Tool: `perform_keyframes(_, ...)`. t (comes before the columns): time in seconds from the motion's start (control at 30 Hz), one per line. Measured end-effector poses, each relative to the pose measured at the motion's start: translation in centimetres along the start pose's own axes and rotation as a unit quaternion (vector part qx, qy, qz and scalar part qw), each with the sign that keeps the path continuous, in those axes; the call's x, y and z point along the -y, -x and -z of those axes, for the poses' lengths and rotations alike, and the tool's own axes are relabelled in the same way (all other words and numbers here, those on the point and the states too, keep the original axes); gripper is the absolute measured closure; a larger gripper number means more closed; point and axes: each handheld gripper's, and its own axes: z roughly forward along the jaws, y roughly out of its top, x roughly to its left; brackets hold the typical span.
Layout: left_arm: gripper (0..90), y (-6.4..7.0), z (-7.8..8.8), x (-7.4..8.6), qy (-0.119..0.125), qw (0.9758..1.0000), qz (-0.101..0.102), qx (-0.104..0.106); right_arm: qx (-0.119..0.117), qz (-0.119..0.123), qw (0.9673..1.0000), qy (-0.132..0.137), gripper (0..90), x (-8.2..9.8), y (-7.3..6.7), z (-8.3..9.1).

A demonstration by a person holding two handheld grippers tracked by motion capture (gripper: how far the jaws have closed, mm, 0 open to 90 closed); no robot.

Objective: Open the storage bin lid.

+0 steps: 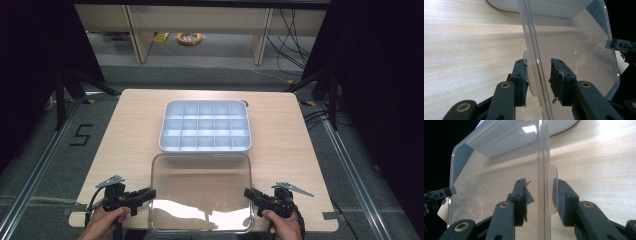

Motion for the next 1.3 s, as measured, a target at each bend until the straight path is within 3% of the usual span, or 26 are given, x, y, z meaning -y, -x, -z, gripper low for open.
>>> perform_keyframes(0.03,64.8,-0.1,0.0,0.0,-0.004,1.0000,0.003,-0.002,-0.002,-0.011,0.9999,-0.006,63.8,0.1,-0.1,0.0)
perform_keyframes(0.1,64.5,-0.1,-0.1,0.0,-0.006,1.0000,0.003,-0.002,0.002,0.001,1.0000,-0.007,63.5,0.1,0.0,-0.1)
perform_keyframes(0.13,64.4,-0.2,-0.2,0.1,-0.006,1.0000,0.004,-0.003,0.001,-0.011,0.9999,-0.011,63.3,0.2,-0.1,-0.1)
perform_keyframes(0.2,64.2,-0.2,-0.2,0.1,-0.013,0.9999,0.006,-0.004,0.004,-0.009,0.9999,-0.013,63.0,0.2,-0.1,-0.2)
perform_keyframes(0.23,64.0,-0.2,-0.2,0.1,-0.016,0.9998,0.007,-0.005,0.009,0.016,0.9998,-0.006,62.6,0.2,0.3,-0.4)
perform_keyframes(0.27,64.0,-0.2,-0.3,0.1,-0.018,0.9998,0.010,-0.006,0.010,0.011,0.9999,-0.008,62.4,0.3,0.2,-0.4)
perform_keyframes(0.4,63.3,-0.3,-0.5,0.1,-0.024,0.9996,0.010,-0.005,0.012,0.028,0.9995,-0.008,61.8,0.3,0.4,-0.6)
perform_keyframes(0.43,63.1,-0.3,-0.7,0.1,-0.023,0.9997,0.011,-0.006,0.014,0.018,0.9996,-0.017,61.6,0.3,0.3,-0.5)
perform_keyframes(0.73,61.6,-0.3,-1.1,0.1,-0.031,0.9994,0.011,-0.013,0.028,0.022,0.9991,-0.023,59.5,0.3,0.3,-0.8)
perform_keyframes(0.83,61.0,-0.4,-1.2,0.1,-0.036,0.9991,0.011,-0.018,0.031,-0.001,0.9989,-0.035,58.8,0.3,-0.2,-0.7)
perform_keyframes(0.93,60.4,-0.4,-1.3,0.1,-0.038,0.9990,0.010,-0.020,0.033,-0.001,0.9988,-0.036,58.4,0.3,-0.2,-0.8)
perform_keyframes(1.0,60.2,-0.4,-1.4,0.0,-0.038,0.9990,0.012,-0.021,0.039,0.007,0.9987,-0.033,58.0,0.3,-0.2,-0.9)
perform_keyframes(1.07,59.9,-0.5,-1.4,0.0,-0.041,0.9989,0.009,-0.022,0.038,0.031,0.9983,-0.031,57.4,0.2,0.1,-1.0)
perform_keyframes(1.1,59.9,-0.5,-1.4,-0.1,-0.041,0.9989,0.011,-0.022,0.040,0.011,0.9986,-0.034,57.4,0.3,-0.2,-1.1)
perform_keyframes(1.3,58.9,-0.6,-1.7,-0.1,-0.050,0.9984,0.010,-0.024,0.042,0.003,0.9983,-0.040,56.6,0.2,-0.3,-1.1)
